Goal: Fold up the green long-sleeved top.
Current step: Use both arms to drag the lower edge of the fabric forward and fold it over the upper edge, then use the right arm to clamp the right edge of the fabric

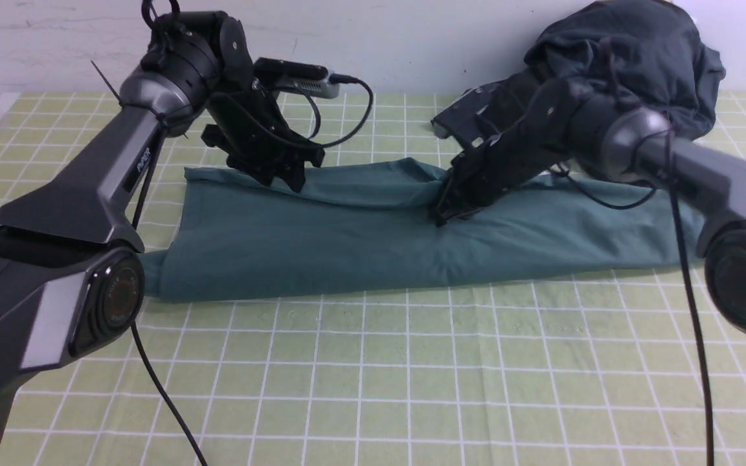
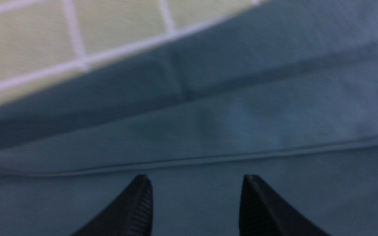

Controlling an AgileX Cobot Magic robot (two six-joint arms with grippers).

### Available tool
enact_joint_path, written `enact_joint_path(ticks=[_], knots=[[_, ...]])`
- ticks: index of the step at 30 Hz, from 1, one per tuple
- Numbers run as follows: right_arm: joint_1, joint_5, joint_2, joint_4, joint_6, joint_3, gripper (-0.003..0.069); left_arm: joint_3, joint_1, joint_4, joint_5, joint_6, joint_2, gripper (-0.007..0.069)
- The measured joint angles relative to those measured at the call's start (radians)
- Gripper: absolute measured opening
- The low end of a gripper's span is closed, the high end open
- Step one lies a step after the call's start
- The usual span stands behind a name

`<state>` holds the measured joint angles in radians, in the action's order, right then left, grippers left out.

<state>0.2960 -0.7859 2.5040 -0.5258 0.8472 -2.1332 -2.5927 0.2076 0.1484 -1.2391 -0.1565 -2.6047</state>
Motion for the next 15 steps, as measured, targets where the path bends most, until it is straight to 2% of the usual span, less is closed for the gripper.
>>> enact_joint_path(ticks=[1,2,3,4,6,7,10,12,15], knots=[[0.004,0.058,0.010,-0.014,0.021,-0.001,-0.0010,0.015,0.007,0.000,0.000,-0.001,0.006,0.0296],[0.002,0.209,0.034,-0.082,0.032,-0.001,-0.0010,0.044,0.020,0.000,0.000,-0.004,0.026,0.0257],[-0.006,0.271,0.043,-0.123,0.018,0.000,-0.0006,0.065,0.027,0.000,0.000,-0.012,0.050,0.0232],[-0.006,0.281,0.043,-0.131,0.018,0.000,-0.0006,0.065,0.027,0.000,-0.001,-0.013,0.056,0.0227],[-0.048,0.329,0.030,-0.204,-0.024,-0.010,0.0027,0.129,0.045,-0.001,0.000,-0.051,0.163,0.0163],[-0.052,0.326,0.027,-0.209,-0.025,-0.011,0.0035,0.134,0.045,-0.001,0.000,-0.051,0.163,0.0163],[-0.146,0.177,-0.105,-0.173,-0.057,-0.023,0.0134,0.279,0.048,-0.011,0.001,-0.081,0.388,0.0086],[-0.165,0.125,-0.140,-0.144,-0.077,-0.026,0.0155,0.323,0.045,-0.019,0.001,-0.085,0.452,0.0071],[-0.242,-0.140,-0.266,0.026,-0.272,-0.038,0.0242,0.565,0.040,-0.054,0.001,-0.091,0.685,0.0035]])
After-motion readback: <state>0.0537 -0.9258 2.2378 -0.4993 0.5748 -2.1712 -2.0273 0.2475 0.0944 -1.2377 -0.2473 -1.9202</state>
